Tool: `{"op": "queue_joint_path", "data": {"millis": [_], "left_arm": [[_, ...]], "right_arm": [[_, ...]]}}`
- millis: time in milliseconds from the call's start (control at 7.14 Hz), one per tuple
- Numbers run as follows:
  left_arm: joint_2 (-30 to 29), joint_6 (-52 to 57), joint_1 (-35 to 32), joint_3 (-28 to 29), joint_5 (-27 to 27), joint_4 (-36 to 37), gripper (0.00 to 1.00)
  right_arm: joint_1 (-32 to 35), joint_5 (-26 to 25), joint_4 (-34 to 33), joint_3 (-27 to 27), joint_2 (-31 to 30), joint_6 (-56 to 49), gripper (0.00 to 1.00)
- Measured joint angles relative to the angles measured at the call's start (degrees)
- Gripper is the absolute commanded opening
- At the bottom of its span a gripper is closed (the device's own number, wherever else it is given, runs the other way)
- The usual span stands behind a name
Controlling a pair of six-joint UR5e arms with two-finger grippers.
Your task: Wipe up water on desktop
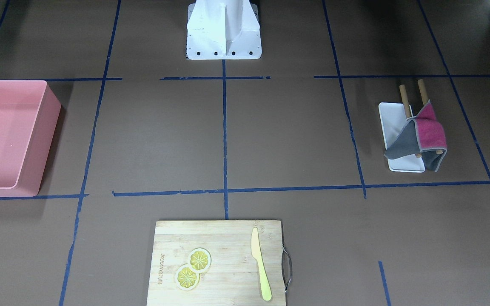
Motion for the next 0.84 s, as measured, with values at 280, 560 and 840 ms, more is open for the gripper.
{"op": "queue_joint_path", "data": {"millis": [280, 560, 840], "left_arm": [[0.0, -0.13, 0.0, 0.0, 0.06, 0.0, 1.0], [0.0, -0.24, 0.0, 0.0, 0.03, 0.0, 1.0], [0.0, -0.2, 0.0, 0.06, 0.04, -0.06, 1.0]], "right_arm": [[0.12, 0.02, 0.0, 0.46, 0.09, 0.36, 1.0], [0.17, 0.0, 0.0, 0.69, 0.0, 0.51, 1.0], [0.17, 0.0, 0.0, 0.73, -0.02, 0.53, 1.0]]}}
